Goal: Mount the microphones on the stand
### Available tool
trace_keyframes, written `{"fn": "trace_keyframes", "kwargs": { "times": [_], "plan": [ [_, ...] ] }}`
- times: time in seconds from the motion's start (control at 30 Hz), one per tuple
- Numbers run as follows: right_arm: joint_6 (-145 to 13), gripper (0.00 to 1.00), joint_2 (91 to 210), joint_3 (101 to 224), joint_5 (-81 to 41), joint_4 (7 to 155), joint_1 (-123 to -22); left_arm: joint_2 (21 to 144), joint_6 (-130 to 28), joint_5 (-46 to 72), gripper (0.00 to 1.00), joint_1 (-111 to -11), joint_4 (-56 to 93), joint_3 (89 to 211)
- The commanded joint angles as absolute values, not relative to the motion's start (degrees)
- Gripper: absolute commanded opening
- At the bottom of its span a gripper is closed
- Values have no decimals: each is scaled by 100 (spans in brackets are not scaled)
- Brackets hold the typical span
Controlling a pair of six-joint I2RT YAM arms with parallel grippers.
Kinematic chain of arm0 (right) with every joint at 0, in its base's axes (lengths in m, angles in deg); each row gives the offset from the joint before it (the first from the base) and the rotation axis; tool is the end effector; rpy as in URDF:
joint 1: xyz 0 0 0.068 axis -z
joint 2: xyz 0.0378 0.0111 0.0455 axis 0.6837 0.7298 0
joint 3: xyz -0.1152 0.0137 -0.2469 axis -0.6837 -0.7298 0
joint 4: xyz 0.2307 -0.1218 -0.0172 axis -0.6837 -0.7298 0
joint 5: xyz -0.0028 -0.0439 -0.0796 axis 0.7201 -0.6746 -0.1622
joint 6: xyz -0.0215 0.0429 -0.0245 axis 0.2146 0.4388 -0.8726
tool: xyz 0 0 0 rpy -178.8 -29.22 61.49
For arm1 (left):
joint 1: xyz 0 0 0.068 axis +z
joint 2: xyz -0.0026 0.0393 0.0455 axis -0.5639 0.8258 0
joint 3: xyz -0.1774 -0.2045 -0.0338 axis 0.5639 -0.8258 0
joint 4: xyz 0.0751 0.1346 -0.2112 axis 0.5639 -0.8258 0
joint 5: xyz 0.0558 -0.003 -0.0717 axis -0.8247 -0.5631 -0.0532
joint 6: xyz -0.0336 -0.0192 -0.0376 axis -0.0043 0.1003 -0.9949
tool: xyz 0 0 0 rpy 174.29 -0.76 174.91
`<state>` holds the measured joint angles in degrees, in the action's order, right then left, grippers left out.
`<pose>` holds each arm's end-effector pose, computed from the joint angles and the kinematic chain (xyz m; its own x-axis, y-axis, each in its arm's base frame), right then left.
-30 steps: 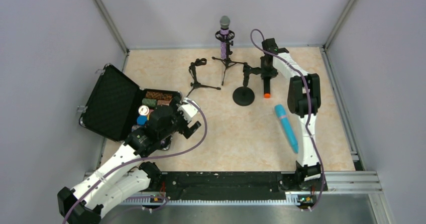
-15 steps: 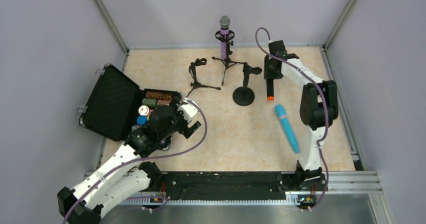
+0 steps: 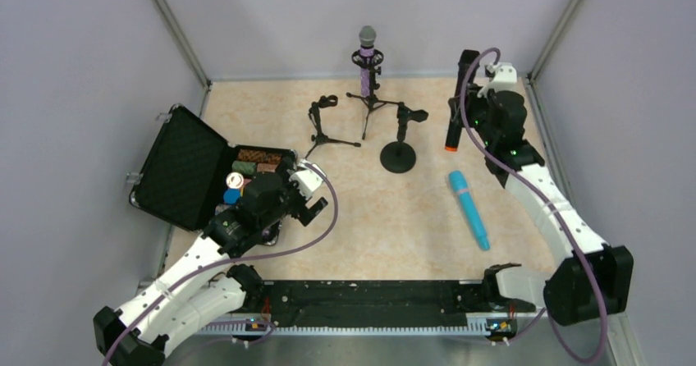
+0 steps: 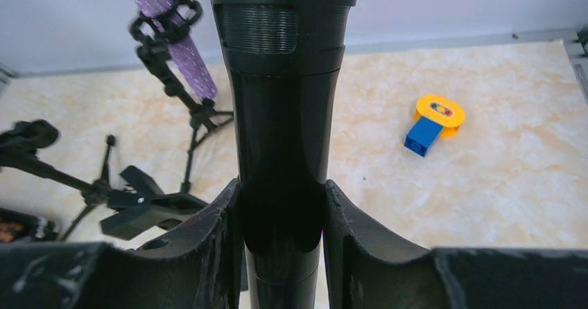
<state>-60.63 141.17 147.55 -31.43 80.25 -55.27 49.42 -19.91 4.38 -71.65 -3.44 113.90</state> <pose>0.2906 0.0603 0.3513 -0.2417 0.1623 -0.9567 -0.1015 0.9763 0.1913 0.1375 -0.1044 0.2760 -0.1252 0.5188 -0.8456 0.6819 0.6641 0.3065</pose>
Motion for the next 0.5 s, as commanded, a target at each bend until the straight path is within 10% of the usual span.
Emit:
{"fn": "trace_keyframes", "kwargs": {
  "times": [0.0, 0.47],
  "plan": [
    [-5729, 0, 13166, 13977, -2862, 9664, -5539, 4791, -1995, 461, 99, -7199, -150, 11454],
    [-5149, 0, 11297, 12520, -1627, 9500, -5538, 4844, -4965, 626, 99, -7195, -96, 12078]
  ]
}}
